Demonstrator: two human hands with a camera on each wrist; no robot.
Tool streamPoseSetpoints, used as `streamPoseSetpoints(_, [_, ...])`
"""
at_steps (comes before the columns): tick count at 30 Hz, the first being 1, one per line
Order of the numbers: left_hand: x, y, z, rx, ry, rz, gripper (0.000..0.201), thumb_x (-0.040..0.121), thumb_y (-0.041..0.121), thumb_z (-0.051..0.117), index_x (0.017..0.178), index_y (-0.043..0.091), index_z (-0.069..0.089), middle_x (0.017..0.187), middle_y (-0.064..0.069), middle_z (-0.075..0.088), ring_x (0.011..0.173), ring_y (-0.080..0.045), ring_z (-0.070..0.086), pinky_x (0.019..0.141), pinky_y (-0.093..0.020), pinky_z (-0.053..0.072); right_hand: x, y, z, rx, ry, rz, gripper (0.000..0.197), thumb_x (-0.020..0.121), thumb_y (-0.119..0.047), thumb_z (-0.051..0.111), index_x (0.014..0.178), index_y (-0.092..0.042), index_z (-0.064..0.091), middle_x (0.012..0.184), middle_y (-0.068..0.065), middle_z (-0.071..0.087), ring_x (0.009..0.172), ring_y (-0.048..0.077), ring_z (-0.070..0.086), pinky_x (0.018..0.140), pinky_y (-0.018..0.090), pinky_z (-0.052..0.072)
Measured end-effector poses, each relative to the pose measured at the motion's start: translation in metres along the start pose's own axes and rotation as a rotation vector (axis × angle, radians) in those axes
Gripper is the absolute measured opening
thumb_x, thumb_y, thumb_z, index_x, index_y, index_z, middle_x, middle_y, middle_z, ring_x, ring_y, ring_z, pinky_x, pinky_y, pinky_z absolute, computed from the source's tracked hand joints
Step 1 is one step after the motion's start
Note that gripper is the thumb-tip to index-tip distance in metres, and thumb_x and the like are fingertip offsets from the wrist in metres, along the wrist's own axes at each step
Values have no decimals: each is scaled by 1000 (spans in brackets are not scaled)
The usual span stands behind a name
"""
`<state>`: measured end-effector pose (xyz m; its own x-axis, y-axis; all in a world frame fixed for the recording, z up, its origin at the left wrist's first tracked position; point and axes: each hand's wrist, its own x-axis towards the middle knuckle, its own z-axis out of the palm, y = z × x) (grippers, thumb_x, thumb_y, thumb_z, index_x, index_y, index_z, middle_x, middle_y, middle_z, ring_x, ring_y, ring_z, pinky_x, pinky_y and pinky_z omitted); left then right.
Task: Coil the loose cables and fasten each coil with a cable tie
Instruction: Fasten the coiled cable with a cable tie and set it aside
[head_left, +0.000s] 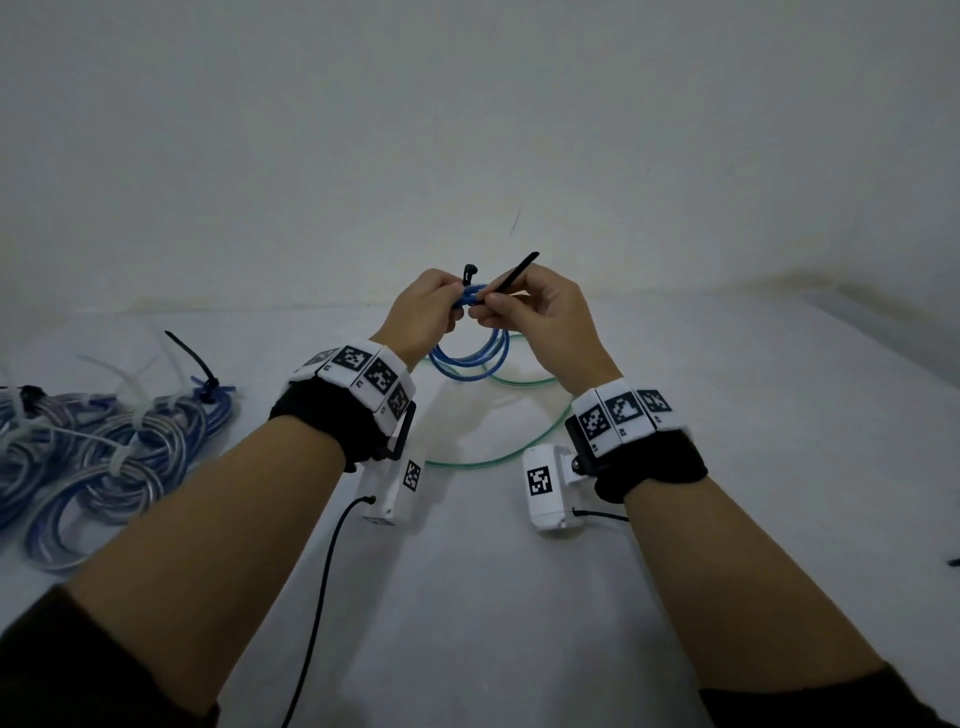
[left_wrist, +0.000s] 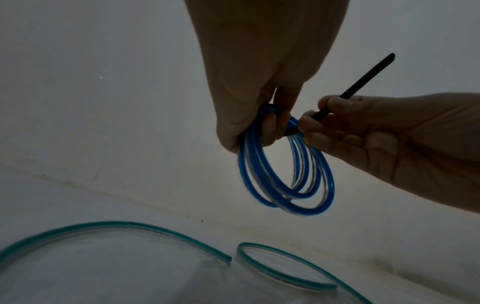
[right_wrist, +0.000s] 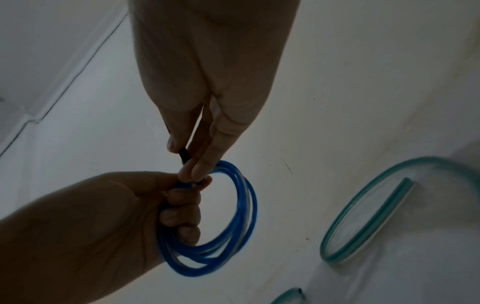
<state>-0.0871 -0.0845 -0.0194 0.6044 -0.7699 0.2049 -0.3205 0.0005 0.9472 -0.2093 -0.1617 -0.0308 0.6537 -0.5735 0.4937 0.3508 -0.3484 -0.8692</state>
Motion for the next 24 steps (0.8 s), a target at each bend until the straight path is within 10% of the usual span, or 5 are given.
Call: streamPoseSetpoints(24, [-20,6,-12,317,100,455,10,95,15,46,86,10,47,69,3,59,60,3,51,58,-8,36,1,-21,-13,120,20,59,8,92,-8,54,97,-8,61,68,4,62,47,10,46,52,21,42])
